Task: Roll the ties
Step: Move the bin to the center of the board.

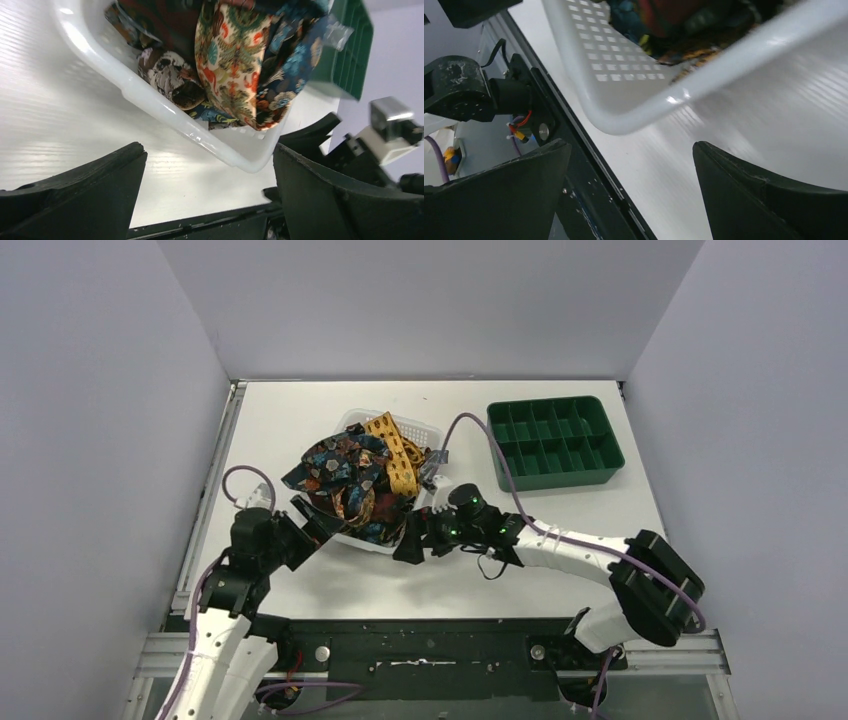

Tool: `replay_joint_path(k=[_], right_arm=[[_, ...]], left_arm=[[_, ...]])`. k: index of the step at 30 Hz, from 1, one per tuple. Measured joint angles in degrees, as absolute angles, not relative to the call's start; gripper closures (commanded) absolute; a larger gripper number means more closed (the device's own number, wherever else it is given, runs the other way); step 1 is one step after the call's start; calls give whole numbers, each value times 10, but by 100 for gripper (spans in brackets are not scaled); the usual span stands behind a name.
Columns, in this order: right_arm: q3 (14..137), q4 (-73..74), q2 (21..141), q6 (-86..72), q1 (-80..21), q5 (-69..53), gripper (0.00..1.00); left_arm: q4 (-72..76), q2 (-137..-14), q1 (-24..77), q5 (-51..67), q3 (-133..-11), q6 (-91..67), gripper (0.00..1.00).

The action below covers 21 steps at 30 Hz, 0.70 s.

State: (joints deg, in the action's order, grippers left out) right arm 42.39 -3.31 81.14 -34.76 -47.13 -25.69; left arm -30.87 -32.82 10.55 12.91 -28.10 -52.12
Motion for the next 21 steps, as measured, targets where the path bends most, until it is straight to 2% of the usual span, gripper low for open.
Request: replay_joint_path(k=[4, 9, 21], right_arm=[[460, -73, 875, -355, -515, -264, 0], [550, -78, 981, -358, -522, -256, 1], [955, 3, 1258, -318, -518, -287, 0]], left_arm=[[-378, -270, 105, 53, -333, -537, 3], [-438, -226, 105, -27, -388, -547, 3], [-486, -256, 105, -88, -416, -535, 3]])
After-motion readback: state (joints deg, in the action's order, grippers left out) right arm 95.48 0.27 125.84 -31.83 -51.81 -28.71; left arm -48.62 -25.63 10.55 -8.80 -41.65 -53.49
